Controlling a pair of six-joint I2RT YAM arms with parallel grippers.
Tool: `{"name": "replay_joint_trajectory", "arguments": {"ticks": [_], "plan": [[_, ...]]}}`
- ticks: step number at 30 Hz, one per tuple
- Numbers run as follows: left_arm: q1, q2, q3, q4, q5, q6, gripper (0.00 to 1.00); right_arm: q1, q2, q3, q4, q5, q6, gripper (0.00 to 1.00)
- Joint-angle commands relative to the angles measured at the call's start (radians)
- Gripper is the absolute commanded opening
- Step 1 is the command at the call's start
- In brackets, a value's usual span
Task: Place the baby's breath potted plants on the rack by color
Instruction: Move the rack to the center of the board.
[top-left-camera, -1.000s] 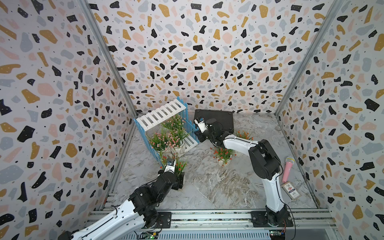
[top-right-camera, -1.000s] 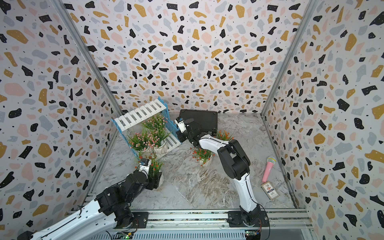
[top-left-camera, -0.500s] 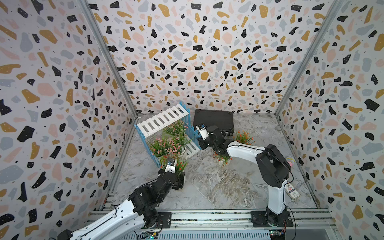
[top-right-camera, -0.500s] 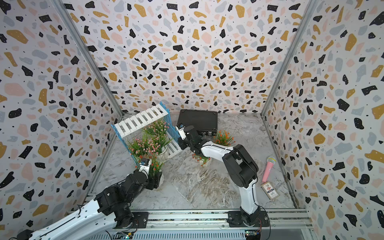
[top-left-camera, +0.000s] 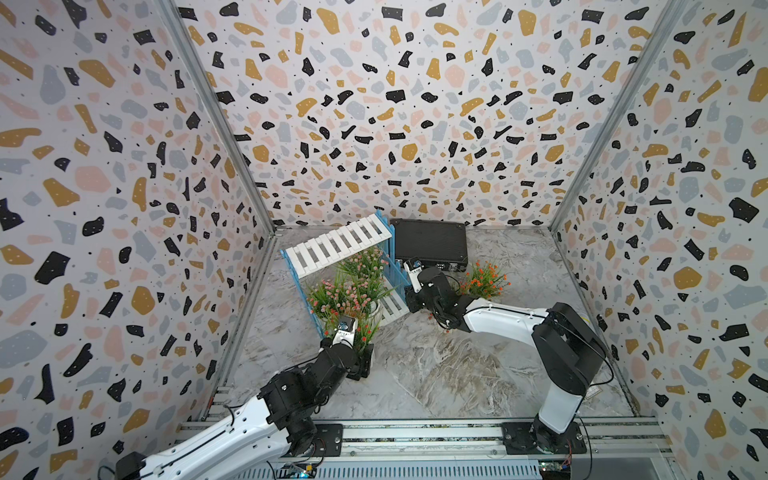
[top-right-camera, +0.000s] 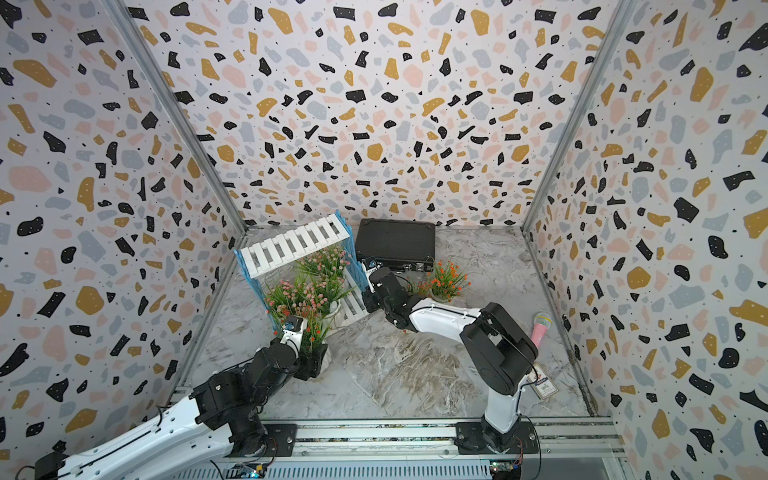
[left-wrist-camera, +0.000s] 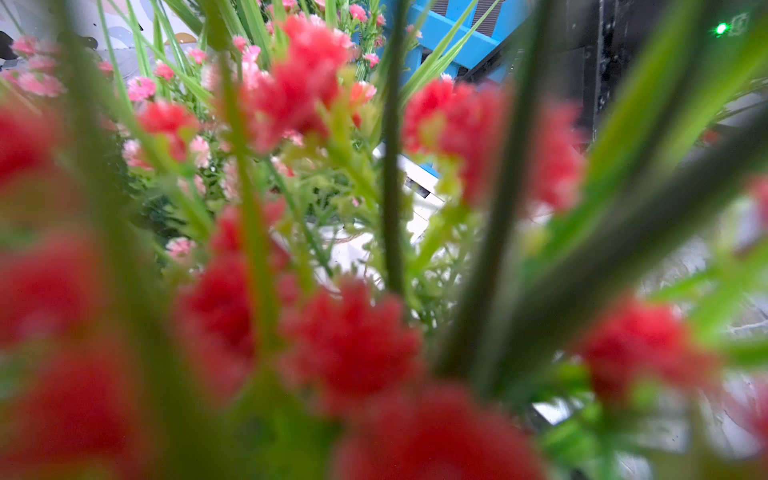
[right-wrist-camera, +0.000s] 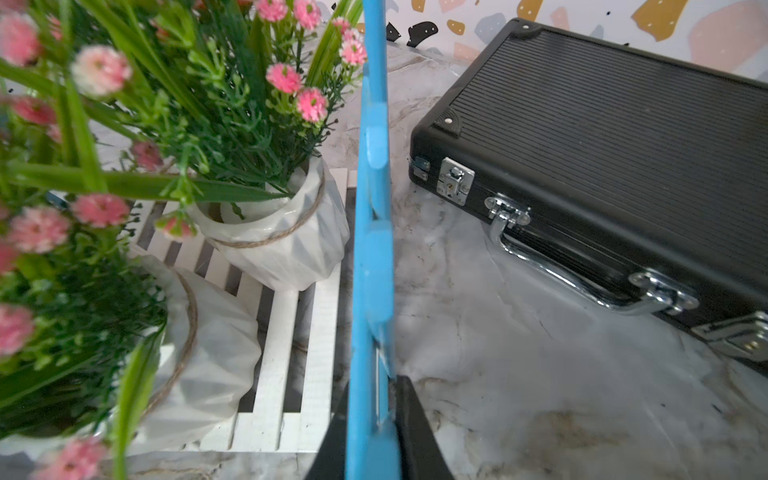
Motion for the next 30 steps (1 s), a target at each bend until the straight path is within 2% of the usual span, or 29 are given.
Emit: {"name": "replay_joint_trajectory", "arguments": {"ticks": [1,9,13,16,17,19,21,23,25,30], "plan": [[-0.015,-0.009,0.056,0.083,-0.048,0.021,0.85,0.009,-0.068,-0.013,-0.046,0.115,0.172,0.00],[-0.033,-0.010,0.052,0.087,-0.064,0.019,0.85,0.055,-0.137,-0.100,-0.047,0.329,0.234,0.00],[-0.041,-0.010,0.044,0.097,-0.073,0.018,0.85,0.077,-0.170,-0.142,0.009,0.393,0.246,0.00],[-0.046,-0.010,0.046,0.100,-0.079,0.017,0.85,0.092,-0.169,-0.126,-0.004,0.398,0.231,0.13],[-0.047,-0.010,0.048,0.100,-0.082,0.017,0.85,0.096,-0.169,-0.122,-0.008,0.397,0.225,0.21],[-0.050,-0.010,0.051,0.095,-0.084,0.020,0.85,0.104,-0.176,-0.127,0.001,0.392,0.205,0.46],[-0.053,-0.009,0.061,0.092,-0.085,0.022,0.85,0.114,-0.190,-0.133,0.004,0.391,0.186,0.59],[-0.055,0.001,0.077,0.086,-0.082,0.026,0.85,0.118,-0.216,-0.136,-0.006,0.383,0.168,0.68],[-0.059,0.018,0.098,0.080,-0.077,0.033,0.86,0.120,-0.243,-0.149,-0.011,0.383,0.161,0.72],[-0.069,0.073,0.160,0.072,-0.068,0.041,0.86,0.122,-0.340,-0.189,-0.016,0.381,0.135,0.75]]}}
